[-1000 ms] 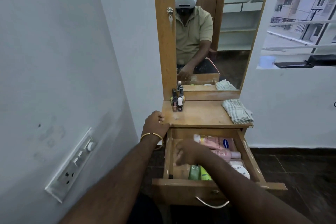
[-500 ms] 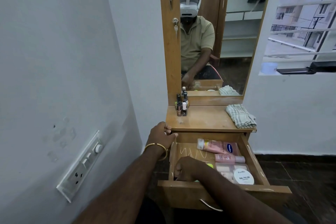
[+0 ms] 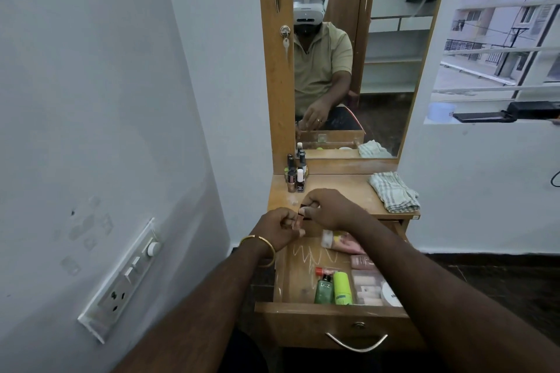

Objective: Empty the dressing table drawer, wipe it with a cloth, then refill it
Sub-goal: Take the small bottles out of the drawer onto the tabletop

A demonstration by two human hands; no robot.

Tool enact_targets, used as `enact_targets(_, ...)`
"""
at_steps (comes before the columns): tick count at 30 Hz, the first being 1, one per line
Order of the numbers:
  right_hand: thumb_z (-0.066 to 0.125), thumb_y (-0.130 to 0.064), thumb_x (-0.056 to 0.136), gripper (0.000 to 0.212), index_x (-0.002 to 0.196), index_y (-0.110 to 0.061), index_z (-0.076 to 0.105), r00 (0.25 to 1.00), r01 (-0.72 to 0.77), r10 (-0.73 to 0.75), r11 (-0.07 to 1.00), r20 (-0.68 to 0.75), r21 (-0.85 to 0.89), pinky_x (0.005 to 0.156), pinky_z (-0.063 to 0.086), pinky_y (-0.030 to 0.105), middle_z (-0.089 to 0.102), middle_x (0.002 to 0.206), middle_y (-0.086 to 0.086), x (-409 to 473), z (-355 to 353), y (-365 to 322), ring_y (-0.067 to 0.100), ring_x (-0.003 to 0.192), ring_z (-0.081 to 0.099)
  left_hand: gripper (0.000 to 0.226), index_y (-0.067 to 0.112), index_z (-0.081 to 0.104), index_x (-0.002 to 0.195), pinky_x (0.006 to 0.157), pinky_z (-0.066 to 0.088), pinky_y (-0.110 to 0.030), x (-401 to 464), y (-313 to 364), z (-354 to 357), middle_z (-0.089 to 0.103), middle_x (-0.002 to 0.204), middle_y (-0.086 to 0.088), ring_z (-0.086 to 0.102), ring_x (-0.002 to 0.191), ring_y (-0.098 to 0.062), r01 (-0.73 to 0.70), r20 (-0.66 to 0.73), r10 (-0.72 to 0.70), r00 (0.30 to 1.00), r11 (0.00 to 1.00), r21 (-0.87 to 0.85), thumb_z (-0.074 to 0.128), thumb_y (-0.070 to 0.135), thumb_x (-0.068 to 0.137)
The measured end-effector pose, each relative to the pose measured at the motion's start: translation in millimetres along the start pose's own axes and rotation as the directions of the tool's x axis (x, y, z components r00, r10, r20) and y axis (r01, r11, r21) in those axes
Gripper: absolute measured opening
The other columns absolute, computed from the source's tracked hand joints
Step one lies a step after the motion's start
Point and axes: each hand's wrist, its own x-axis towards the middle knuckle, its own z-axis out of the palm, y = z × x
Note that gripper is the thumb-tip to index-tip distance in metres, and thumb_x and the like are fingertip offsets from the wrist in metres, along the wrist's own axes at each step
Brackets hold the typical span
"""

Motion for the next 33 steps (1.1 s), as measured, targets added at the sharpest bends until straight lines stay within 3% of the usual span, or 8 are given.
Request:
enact_targets(4,0.066,-0.024,0.09,0.019,0.107,-0.014,0.068,0.999,0.0,0.004,0.996,-0.053,0.086,0.07,0.044,0.023,0.062,0.097,-0.001,3,4,8,0.013,0.09,0.055,0.029,0.027,0.053,0.065,0.067,0.044,-0.028,7,-3,2,0.048,0.062,0.009,0.047,0.064,-0.011,-0.025,-0.075,0.023,0.997,0.999,-0.031,0.077,0.016,0.077)
enact_targets(6,0.07,-0.029,0.087,0.03,0.113,-0.016,0.064,0.998,-0.05,0.056,0.991,-0.043,0.125,0.063,0.038,0.017,0.055,0.089,-0.007,2,11,19,0.011,0.086,0.052,0.03,0.027,0.052,0.066,0.066,0.044,-0.027,8,-7,2,0.047,0.062,0.01,0.047,0.064,-0.01,-0.017,-0.092,0.013,0.996,0.999,-0.038,0.077,0.016,0.078)
enact_targets(8,0.073,-0.028,0.084,0.03,0.11,-0.016,0.063,0.99,-0.138,0.138,0.98,0.011,0.146,0.063,0.04,0.02,0.056,0.087,-0.007,-2,22,33,0.011,0.083,0.053,0.024,0.027,0.055,0.073,0.066,0.045,-0.026,10,-12,1,0.054,0.065,0.01,0.05,0.065,-0.01,0.005,-0.101,-0.01,0.995,0.999,-0.047,0.076,0.018,0.08)
enact_targets(11,0.073,-0.023,0.083,0.02,0.102,-0.021,0.065,0.963,-0.243,0.244,0.97,0.115,-0.028,0.071,0.048,0.026,0.065,0.104,0.001,-7,43,58,0.014,0.089,0.06,0.015,0.028,0.06,0.084,0.074,0.051,-0.032,11,-18,1,0.07,0.078,0.0,0.064,0.077,-0.018,0.043,-0.094,-0.049,0.994,0.997,-0.065,0.074,0.022,0.082)
enact_targets(14,0.067,-0.019,0.086,0.016,0.102,-0.019,0.067,0.934,-0.219,0.282,0.936,0.217,-0.275,0.078,0.049,0.029,0.065,0.103,0.001,-13,61,71,0.017,0.093,0.061,0.008,0.027,0.062,0.084,0.075,0.053,-0.038,13,-20,4,0.072,0.08,-0.004,0.064,0.077,-0.02,0.062,-0.1,-0.071,0.992,0.994,-0.093,0.07,0.025,0.085)
enact_targets(17,0.064,-0.015,0.086,0.022,0.107,-0.012,0.067,0.91,-0.189,0.315,0.895,0.27,-0.404,0.085,0.054,0.033,0.067,0.104,0.005,-14,73,77,0.019,0.096,0.063,0.005,0.023,0.067,0.091,0.077,0.054,-0.038,14,-23,6,0.071,0.086,-0.011,0.063,0.075,-0.021,0.066,-0.099,-0.079,0.992,0.991,-0.12,0.068,0.024,0.087)
enact_targets(25,0.07,-0.021,0.085,0.028,0.111,-0.01,0.065,0.869,-0.183,0.378,0.846,0.32,-0.501,0.087,0.054,0.036,0.066,0.107,0.007,-5,88,79,0.023,0.098,0.063,0.01,0.018,0.066,0.095,0.07,0.043,-0.015,18,-29,10,0.068,0.088,0.0,0.06,0.083,-0.013,0.063,-0.097,-0.073,0.993,0.992,-0.106,0.069,0.023,0.087)
enact_targets(33,0.069,-0.02,0.086,0.025,0.109,-0.01,0.064,0.875,-0.137,0.353,0.837,0.331,-0.529,0.085,0.052,0.033,0.063,0.1,0.006,-1,94,81,0.022,0.097,0.063,0.007,0.018,0.064,0.088,0.076,0.048,-0.021,20,-32,11,0.068,0.09,0.003,0.062,0.087,-0.013,0.072,-0.091,-0.082,0.992,0.991,-0.109,0.068,0.024,0.087)
